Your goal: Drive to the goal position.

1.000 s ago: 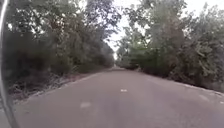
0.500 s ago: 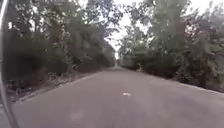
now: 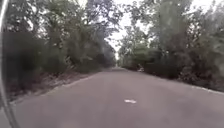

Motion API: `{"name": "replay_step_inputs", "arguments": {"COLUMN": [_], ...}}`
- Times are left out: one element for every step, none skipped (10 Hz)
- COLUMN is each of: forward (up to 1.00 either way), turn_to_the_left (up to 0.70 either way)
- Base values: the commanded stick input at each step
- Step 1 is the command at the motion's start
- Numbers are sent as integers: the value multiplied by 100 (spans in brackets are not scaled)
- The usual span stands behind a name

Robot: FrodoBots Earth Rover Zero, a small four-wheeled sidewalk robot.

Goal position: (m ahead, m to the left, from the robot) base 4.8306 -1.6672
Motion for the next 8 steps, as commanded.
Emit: {"name": "replay_step_inputs", "arguments": {"forward": [70,70,70,70,70,70,70,70], "turn_to_the_left": [0,0,0,0,0,-1,-3,-16]}}
